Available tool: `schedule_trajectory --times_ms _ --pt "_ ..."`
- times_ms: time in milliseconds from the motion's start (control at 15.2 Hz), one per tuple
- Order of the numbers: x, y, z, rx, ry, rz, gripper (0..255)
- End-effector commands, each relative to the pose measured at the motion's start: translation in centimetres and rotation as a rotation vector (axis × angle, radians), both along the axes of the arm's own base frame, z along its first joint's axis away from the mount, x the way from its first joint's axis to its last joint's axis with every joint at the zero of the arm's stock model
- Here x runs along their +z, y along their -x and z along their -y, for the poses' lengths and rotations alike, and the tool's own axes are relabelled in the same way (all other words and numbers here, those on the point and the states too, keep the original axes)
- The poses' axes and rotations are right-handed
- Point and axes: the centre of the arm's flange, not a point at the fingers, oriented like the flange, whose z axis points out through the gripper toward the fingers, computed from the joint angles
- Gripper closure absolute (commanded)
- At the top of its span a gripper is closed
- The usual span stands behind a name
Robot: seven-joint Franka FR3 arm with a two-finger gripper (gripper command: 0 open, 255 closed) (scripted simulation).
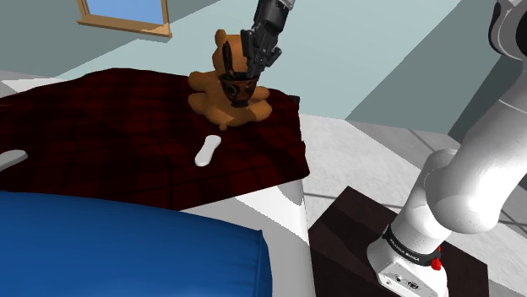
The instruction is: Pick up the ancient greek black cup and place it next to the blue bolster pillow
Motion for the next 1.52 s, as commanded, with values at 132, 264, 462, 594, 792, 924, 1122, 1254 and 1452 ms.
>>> schedule_trajectory --times_ms 132,264,462,594,792,924,1122,1254,1452 --pt "0.1 1.6 -5.0 -0.001 0.0 0.0 255" --pt "0.1 2.5 -7.5 -0.001 0.0 0.0 255" --pt "0.1 3.9 -11.2 -0.001 0.0 0.0 255" --pt "-0.4 4.3 -12.2 -0.001 0.0 0.0 255" --pt "-2.0 4.3 -12.2 -0.001 0.0 0.0 255" --pt "-3.1 4.3 -12.2 -0.001 0.0 0.0 255" --pt "-4.6 4.3 -12.2 -0.001 0.0 0.0 255" --pt "-5.7 4.3 -12.2 -0.001 0.0 0.0 255" --pt "-7.3 4.3 -12.2 -0.001 0.0 0.0 255"
